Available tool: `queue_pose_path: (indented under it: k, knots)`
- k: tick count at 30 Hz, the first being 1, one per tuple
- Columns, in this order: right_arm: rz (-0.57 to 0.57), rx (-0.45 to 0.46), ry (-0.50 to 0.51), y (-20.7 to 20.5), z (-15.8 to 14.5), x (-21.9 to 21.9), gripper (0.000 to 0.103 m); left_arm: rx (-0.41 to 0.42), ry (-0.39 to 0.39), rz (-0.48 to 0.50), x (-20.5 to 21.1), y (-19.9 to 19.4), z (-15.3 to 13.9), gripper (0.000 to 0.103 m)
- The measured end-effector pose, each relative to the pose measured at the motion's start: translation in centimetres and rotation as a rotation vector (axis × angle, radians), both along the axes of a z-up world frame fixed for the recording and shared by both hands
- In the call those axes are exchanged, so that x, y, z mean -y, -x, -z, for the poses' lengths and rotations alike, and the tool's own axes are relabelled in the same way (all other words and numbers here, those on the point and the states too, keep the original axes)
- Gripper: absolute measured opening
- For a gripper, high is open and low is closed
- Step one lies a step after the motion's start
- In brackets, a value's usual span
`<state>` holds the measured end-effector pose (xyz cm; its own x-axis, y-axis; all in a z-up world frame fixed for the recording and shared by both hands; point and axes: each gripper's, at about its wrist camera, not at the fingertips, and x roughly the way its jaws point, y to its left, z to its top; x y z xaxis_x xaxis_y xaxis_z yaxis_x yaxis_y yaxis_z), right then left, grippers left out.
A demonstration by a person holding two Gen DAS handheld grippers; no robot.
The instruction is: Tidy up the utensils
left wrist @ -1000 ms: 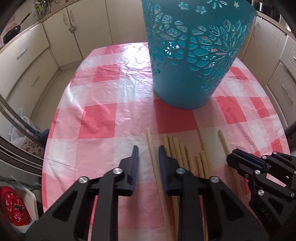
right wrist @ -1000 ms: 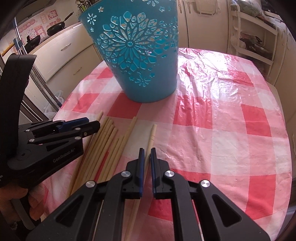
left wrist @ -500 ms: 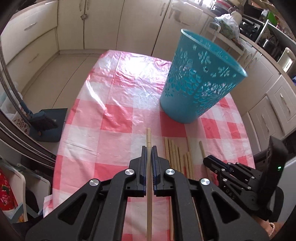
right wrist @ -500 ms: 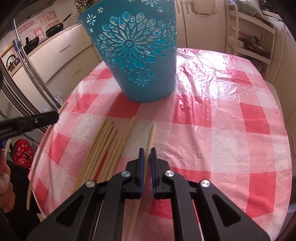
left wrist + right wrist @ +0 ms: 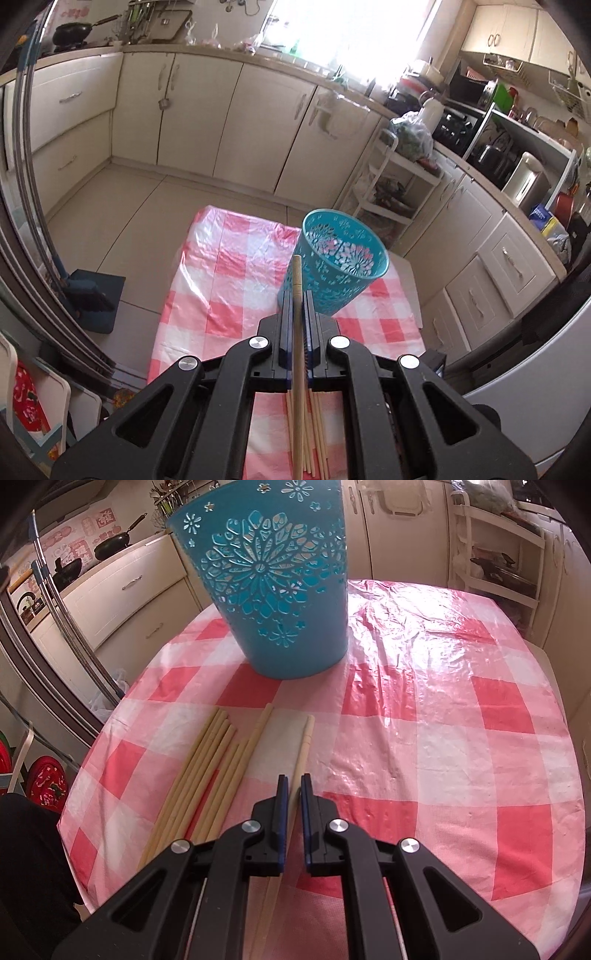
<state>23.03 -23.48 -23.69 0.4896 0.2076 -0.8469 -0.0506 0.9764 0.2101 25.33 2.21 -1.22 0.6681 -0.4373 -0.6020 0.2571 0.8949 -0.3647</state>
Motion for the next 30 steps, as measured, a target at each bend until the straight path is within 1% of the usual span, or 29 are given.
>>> queue_pose_path:
  k: [4, 7, 10, 14, 17, 22, 25, 30]
  knots:
    - [0.000, 0.008, 0.007, 0.1, 0.0, -0.2, 0.007, 0.070, 0.045, 0.010, -0.4, 0.4, -4.2, 0.004]
    - [0.004, 0.008, -0.004, 0.1, 0.0, -0.1, 0.007, 0.119, 0.062, 0.020, 0.1, 0.5, -6.6, 0.005]
    - [0.008, 0.007, -0.017, 0.1, 0.0, 0.1, 0.007, 0.156, 0.063, 0.022, 1.0, 0.1, -8.2, 0.004]
    - [0.016, 0.006, -0.032, 0.1, 0.1, 0.5, 0.007, 0.196, 0.080, 0.017, 2.6, -1.0, -9.1, 0.005]
    - [0.020, 0.005, -0.042, 0.1, 0.1, 0.6, 0.007, 0.228, 0.076, 0.025, 4.6, -2.5, -8.9, 0.005]
    - [0.020, 0.005, -0.045, 0.1, 0.1, 0.6, 0.007, 0.259, 0.060, 0.035, 8.4, -5.8, -7.8, 0.005]
    - [0.020, 0.004, -0.051, 0.0, 0.1, 0.7, 0.007, 0.283, 0.050, 0.014, 10.3, -8.2, -7.2, 0.005]
    - [0.025, -0.001, -0.082, -0.2, 0.2, 1.0, 0.007, 0.286, 0.059, -0.045, 12.0, -12.9, -5.3, 0.005]
